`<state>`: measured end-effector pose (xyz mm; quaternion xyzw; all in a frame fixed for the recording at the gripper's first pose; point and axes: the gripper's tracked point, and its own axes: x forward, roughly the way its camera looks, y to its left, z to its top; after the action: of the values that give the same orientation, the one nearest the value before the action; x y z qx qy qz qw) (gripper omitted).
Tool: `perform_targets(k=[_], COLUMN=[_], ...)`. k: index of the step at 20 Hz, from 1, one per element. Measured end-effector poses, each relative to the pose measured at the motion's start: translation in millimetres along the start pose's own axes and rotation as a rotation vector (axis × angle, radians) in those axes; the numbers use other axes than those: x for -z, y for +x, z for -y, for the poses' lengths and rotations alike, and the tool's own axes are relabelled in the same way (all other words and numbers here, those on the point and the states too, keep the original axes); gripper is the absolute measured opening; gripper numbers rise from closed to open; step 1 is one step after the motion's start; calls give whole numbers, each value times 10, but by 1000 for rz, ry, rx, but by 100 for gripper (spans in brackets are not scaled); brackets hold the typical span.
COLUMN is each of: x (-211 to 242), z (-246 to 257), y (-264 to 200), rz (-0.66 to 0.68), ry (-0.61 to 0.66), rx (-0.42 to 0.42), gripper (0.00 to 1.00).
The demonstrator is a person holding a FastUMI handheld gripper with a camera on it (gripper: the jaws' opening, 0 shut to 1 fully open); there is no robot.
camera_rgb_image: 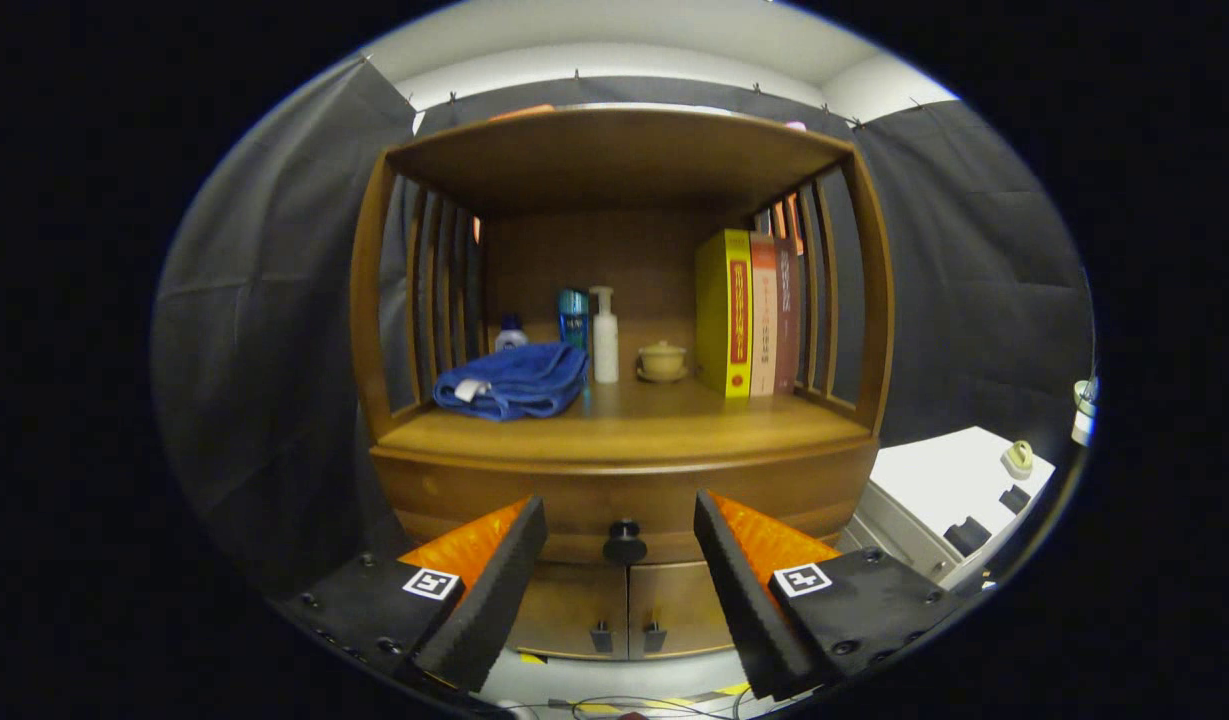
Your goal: Pull open the drawer, take out the items inside it, and place them on the countertop above the cabinet.
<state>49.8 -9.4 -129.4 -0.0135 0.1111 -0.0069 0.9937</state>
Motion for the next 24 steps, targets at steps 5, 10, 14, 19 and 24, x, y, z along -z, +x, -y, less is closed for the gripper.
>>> perform_targets(k=[5, 10, 14, 19, 24], x=[367, 562, 628, 698, 698], z=[93, 42, 16, 25, 12], y=[396, 680, 859, 1017, 1025], rz=[-83, -128, -144, -164, -162], ry=[30, -4, -24, 6, 1], rx=[14, 5, 4, 8, 2], gripper=[99, 99, 94, 81, 55])
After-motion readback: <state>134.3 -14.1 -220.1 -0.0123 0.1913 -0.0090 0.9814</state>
